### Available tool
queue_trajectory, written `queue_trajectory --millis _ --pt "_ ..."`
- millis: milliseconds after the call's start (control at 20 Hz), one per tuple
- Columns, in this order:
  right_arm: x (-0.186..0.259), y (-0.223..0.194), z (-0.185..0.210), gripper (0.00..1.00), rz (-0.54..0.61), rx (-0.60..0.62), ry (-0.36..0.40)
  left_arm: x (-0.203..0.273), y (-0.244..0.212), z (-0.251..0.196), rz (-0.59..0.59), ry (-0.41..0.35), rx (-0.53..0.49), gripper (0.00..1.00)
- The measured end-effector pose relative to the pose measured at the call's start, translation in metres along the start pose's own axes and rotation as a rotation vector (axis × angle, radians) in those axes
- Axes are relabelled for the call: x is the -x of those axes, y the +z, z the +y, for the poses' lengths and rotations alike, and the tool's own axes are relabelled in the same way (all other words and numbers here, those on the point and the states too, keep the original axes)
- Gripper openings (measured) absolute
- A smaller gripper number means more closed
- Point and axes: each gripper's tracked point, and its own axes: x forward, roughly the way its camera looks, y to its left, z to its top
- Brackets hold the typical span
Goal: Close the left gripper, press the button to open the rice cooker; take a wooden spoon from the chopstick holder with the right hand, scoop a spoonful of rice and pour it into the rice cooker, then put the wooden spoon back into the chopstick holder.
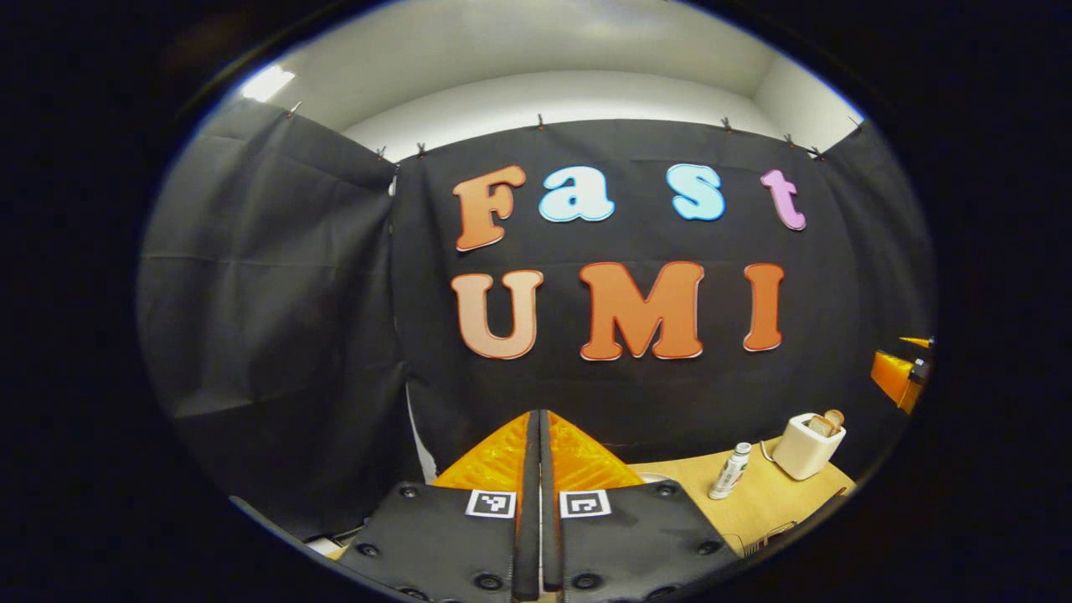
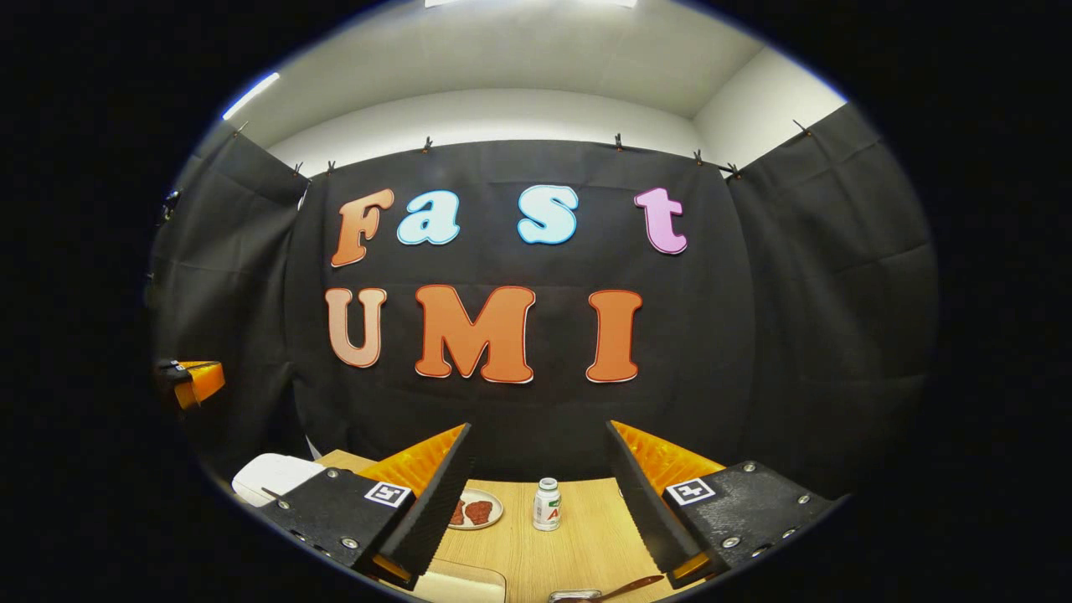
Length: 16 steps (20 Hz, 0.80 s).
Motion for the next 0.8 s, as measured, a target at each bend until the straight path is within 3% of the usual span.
queue_trajectory --millis 200,400,800 --pt "0.002 -0.008 -0.006 0.95 0.023 -0.002 -0.015 -0.017 -0.033 0.011 0.175 -0.026 0.116 0.06" --pt "0.005 -0.014 -0.015 0.95 0.04 0.008 -0.042 -0.029 -0.088 0.022 0.43 -0.06 0.211 0.06" --pt "0.017 -0.034 -0.034 0.95 0.092 0.029 -0.102 -0.025 -0.178 0.048 0.835 -0.051 0.385 0.06"
